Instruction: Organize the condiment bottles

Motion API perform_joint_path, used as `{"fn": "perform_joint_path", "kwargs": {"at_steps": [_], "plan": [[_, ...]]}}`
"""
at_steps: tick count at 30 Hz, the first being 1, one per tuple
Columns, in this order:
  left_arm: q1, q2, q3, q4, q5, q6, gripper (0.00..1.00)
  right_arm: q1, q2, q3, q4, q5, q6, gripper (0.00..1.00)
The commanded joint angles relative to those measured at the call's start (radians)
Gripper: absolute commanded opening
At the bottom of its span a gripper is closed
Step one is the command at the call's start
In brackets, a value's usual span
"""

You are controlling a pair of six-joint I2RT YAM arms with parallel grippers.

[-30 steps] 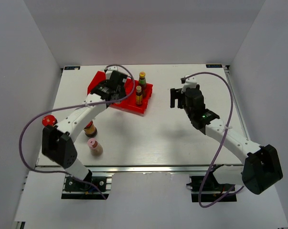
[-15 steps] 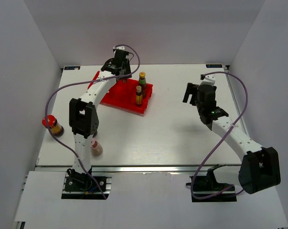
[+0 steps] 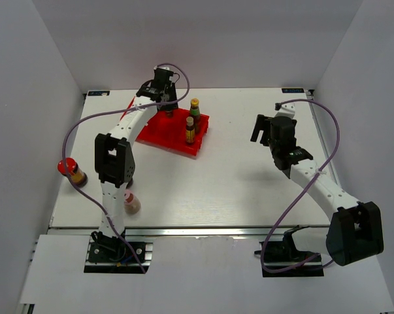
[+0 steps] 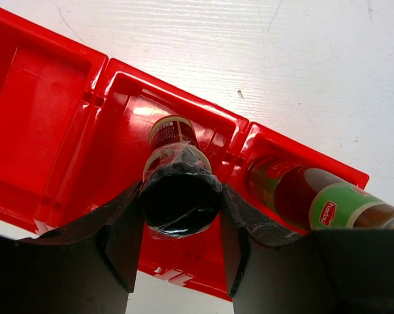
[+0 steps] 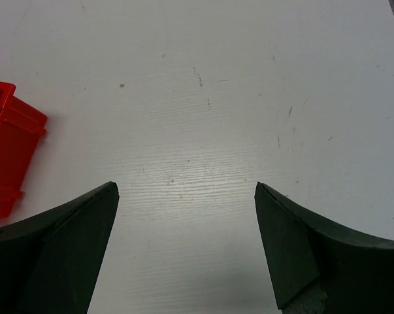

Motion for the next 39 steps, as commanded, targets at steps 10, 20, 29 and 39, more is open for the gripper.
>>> {"fn": "perform_joint_path", "kwargs": {"at_steps": [10, 20, 29, 39], "plan": [[0.045, 0.078, 0.076, -0.09, 0.074, -0.039, 0.21, -0.019, 0.043, 0.019, 0.007, -0.004, 0.016, 0.89], [0.059, 0.103, 0.079, -0.079, 0.109, -0.036, 0.33, -0.024, 0.066, 0.033, -0.012, 0.002, 0.016, 0.89], [0.064, 0.106, 0.076, -0.083, 0.123, -0.041, 0.57, -0.026, 0.063, 0.031, -0.012, 0.005, 0.015, 0.89], [0.064, 0.075, 0.053, -0.074, 0.14, -0.038, 0.93, -0.027, 0.047, 0.024, -0.013, 0.003, 0.02, 0.89]]}}
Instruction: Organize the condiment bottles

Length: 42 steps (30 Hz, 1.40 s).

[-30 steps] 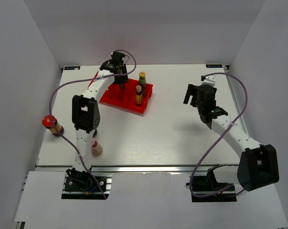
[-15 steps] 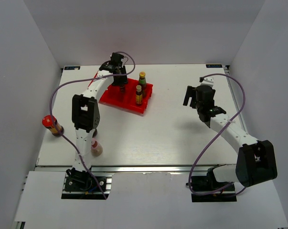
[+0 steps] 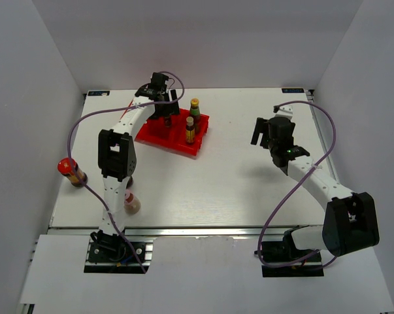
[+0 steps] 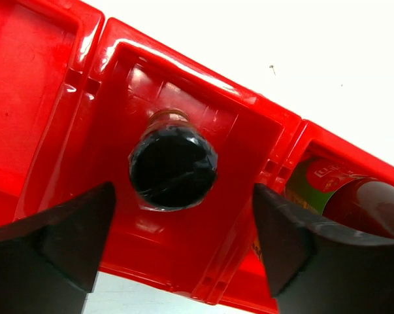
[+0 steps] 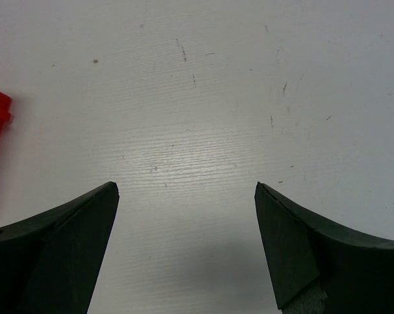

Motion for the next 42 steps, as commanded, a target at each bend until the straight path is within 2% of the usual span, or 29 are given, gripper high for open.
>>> {"fn": "perform_joint_path", "kwargs": {"at_steps": [1, 3, 18, 23, 27, 28, 30, 31, 33, 35, 36, 42], "plan": [[0.004, -0.046, -0.005, 0.008, 0.02, 0.002, 0.96, -0.005, -0.025, 0.022, 0.015, 0.007, 0.015, 0.89], [0.005, -0.055, -0.002, 0.004, 0.023, 0.007, 0.98, -0.005, -0.027, 0.02, 0.019, 0.002, 0.015, 0.89], [0.005, -0.129, 0.005, -0.012, 0.026, 0.031, 0.98, -0.005, -0.037, 0.017, 0.015, -0.015, 0.015, 0.89], [0.005, -0.245, -0.046, -0.028, -0.022, 0.02, 0.98, -0.005, -0.053, 0.003, 0.032, -0.038, 0.014, 0.89], [0.005, -0.434, -0.213, -0.002, -0.052, -0.029, 0.98, -0.005, -0.065, -0.018, 0.069, -0.047, 0.009, 0.89], [0.004, -0.478, -0.318, 0.006, -0.05, -0.039, 0.98, -0.005, -0.072, -0.027, 0.1, -0.045, 0.006, 0.89], [0.005, -0.632, -0.434, 0.027, -0.07, -0.081, 0.98, -0.005, -0.08, -0.044, 0.118, -0.047, 0.008, 0.89], [0.005, -0.684, -0.553, 0.032, -0.084, -0.095, 0.98, -0.005, -0.085, -0.046, 0.126, -0.048, 0.003, 0.89], [-0.001, -0.838, -0.664, 0.044, -0.13, -0.16, 0.98, -0.006, -0.083, -0.05, 0.131, -0.047, 0.003, 0.89], [-0.007, -0.925, -0.78, 0.029, -0.132, -0.205, 0.98, -0.006, -0.074, -0.049, 0.137, -0.054, 0.003, 0.89], [-0.007, -0.998, -0.805, 0.012, -0.154, -0.228, 0.98, -0.005, -0.071, -0.043, 0.138, -0.055, 0.005, 0.89], [-0.007, -1.19, -0.939, -0.175, -0.093, -0.26, 0.98, -0.005, -0.053, -0.037, 0.131, -0.048, 0.006, 0.89]]}}
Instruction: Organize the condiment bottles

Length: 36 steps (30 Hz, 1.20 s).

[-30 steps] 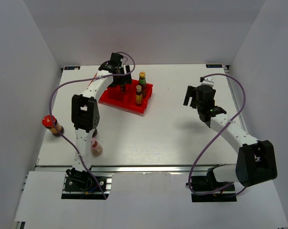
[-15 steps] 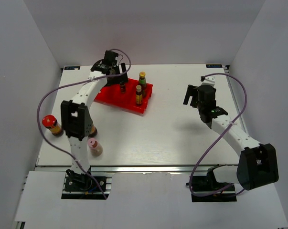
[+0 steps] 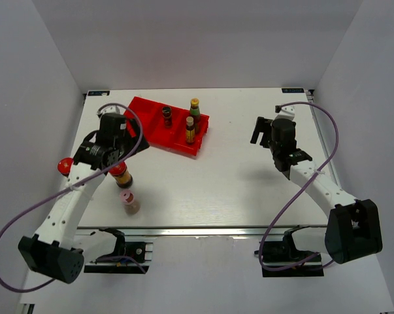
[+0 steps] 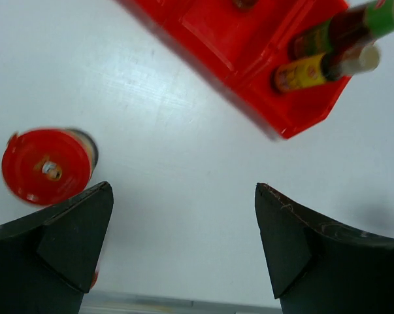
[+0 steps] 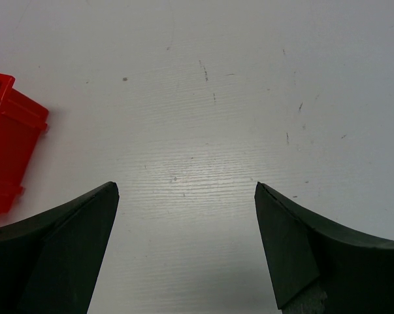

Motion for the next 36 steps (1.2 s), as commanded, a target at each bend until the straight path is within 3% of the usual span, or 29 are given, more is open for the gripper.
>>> {"fn": "perform_joint_path", "kwargs": {"at_steps": [1, 7, 9, 11, 15, 30, 33, 34, 36], "plan": [[-0.006, -0.079, -0.068, -0.134, 0.027, -0.03, 0.98, -0.005, 0.0, 0.006, 0.047, 0.002, 0.007, 0.89], [-0.004, -0.173, -0.096, -0.362, -0.029, -0.077, 0.98, -0.003, -0.026, -0.007, 0.055, 0.0, 0.008, 0.89], [-0.004, -0.183, -0.093, -0.499, -0.155, -0.205, 0.98, -0.005, -0.031, -0.009, 0.055, 0.008, 0.01, 0.89], [-0.004, -0.197, -0.136, -0.531, -0.177, -0.275, 0.98, -0.003, -0.03, -0.009, 0.058, 0.012, 0.011, 0.89], [-0.006, -0.226, -0.255, -0.462, -0.068, -0.299, 0.98, -0.003, -0.019, -0.001, 0.047, 0.026, 0.014, 0.89], [-0.006, -0.13, -0.426, -0.221, -0.036, -0.289, 0.98, -0.003, -0.014, -0.001, 0.042, 0.041, 0.01, 0.89], [-0.004, -0.11, -0.429, -0.229, -0.05, -0.287, 0.9, -0.003, -0.019, -0.003, 0.039, 0.055, 0.01, 0.89], [-0.004, -0.11, -0.429, -0.228, -0.051, -0.286, 0.79, -0.003, -0.019, -0.003, 0.039, 0.055, 0.01, 0.89], [-0.006, -0.116, -0.424, -0.226, -0.054, -0.284, 0.69, -0.003, -0.019, -0.004, 0.039, 0.052, 0.01, 0.89]]}}
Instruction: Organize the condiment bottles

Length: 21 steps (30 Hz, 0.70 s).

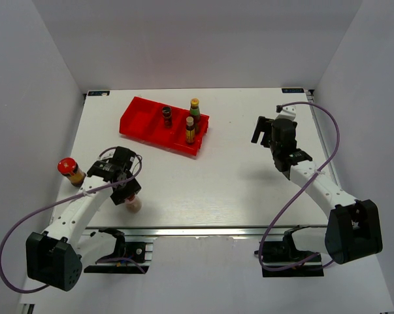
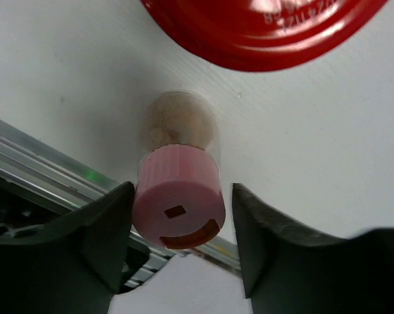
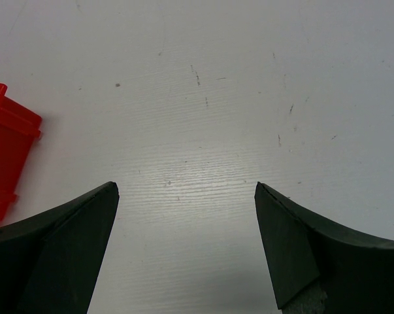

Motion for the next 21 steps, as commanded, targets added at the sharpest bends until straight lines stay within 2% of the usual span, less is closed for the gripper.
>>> {"fn": "perform_joint_path", "kwargs": {"at_steps": [1, 4, 5, 9, 15, 21], "plan": [[-0.004, -0.018, 0.006, 0.035, -0.005, 0.011, 0.6, -0.003, -0.017, -0.004, 0.035, 0.025, 0.009, 0.89], [-0.002, -0.022, 0.019, 0.027, -0.005, 0.018, 0.47, -0.005, -0.014, -0.002, 0.032, 0.029, 0.007, 0.89], [-0.004, -0.024, 0.024, 0.027, -0.002, 0.021, 0.4, -0.003, -0.017, -0.002, 0.032, 0.031, 0.006, 0.89], [-0.002, -0.039, 0.039, 0.043, 0.046, 0.047, 0.25, -0.005, -0.02, -0.004, 0.032, 0.031, 0.006, 0.89], [-0.004, -0.028, 0.108, 0.113, 0.104, 0.113, 0.18, -0.005, -0.025, -0.002, 0.021, 0.029, 0.004, 0.89], [-0.004, 0.093, 0.237, 0.299, 0.097, 0.183, 0.18, -0.003, -0.02, 0.001, 0.021, 0.017, 0.0, 0.89]]}}
